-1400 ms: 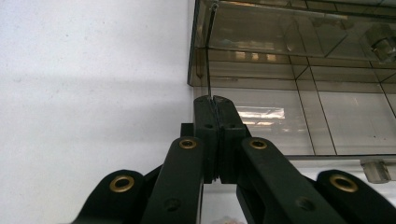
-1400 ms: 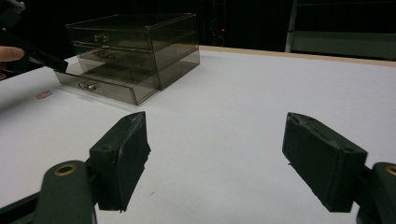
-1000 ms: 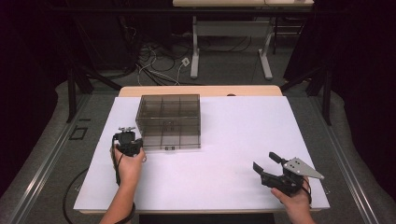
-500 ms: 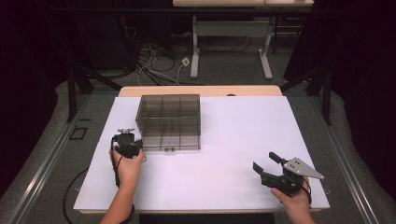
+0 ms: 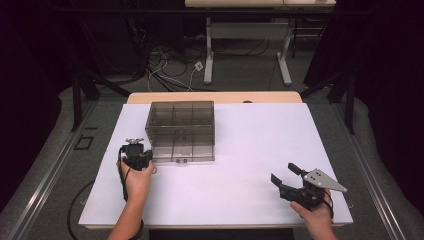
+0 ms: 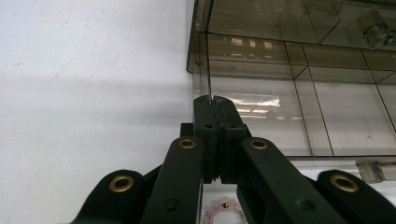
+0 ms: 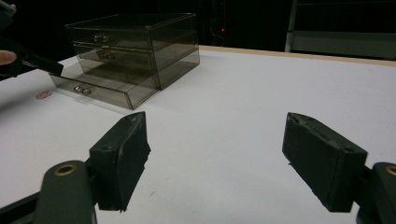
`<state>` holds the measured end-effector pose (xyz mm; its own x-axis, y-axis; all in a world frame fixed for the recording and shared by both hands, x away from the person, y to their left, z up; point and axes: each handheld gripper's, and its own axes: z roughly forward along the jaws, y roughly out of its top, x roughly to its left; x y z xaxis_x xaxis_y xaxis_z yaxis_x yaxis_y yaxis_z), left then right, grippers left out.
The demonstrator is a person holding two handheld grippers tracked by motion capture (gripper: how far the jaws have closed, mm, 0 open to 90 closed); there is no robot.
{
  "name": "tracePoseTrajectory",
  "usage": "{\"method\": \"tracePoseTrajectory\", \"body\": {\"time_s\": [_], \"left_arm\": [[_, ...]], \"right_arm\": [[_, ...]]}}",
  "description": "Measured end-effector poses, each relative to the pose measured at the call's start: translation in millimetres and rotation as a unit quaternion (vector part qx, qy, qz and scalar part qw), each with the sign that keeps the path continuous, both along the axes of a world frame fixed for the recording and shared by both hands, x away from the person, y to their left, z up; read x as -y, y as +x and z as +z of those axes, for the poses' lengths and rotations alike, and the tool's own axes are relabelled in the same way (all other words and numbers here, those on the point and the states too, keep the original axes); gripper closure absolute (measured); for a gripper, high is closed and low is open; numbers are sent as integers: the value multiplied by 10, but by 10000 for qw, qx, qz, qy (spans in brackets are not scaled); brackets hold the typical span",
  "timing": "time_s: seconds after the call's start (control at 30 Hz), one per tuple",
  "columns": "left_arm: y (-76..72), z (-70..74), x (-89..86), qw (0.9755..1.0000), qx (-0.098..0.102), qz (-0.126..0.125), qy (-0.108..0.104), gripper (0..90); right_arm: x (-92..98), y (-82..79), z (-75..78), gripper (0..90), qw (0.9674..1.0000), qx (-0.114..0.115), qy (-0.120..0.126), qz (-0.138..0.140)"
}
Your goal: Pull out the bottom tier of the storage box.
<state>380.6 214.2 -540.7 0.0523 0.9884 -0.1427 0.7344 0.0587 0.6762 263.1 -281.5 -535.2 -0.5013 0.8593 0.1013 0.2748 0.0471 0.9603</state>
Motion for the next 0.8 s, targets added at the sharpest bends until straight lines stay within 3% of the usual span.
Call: {"method": "tracePoseTrajectory", "body": {"time_s": [0.8], "left_arm": [[-33,-22,-29,9999,101,-36,-77,890]], "right_arm": [[3,0,3,221,10000,16,-1,8]]}}
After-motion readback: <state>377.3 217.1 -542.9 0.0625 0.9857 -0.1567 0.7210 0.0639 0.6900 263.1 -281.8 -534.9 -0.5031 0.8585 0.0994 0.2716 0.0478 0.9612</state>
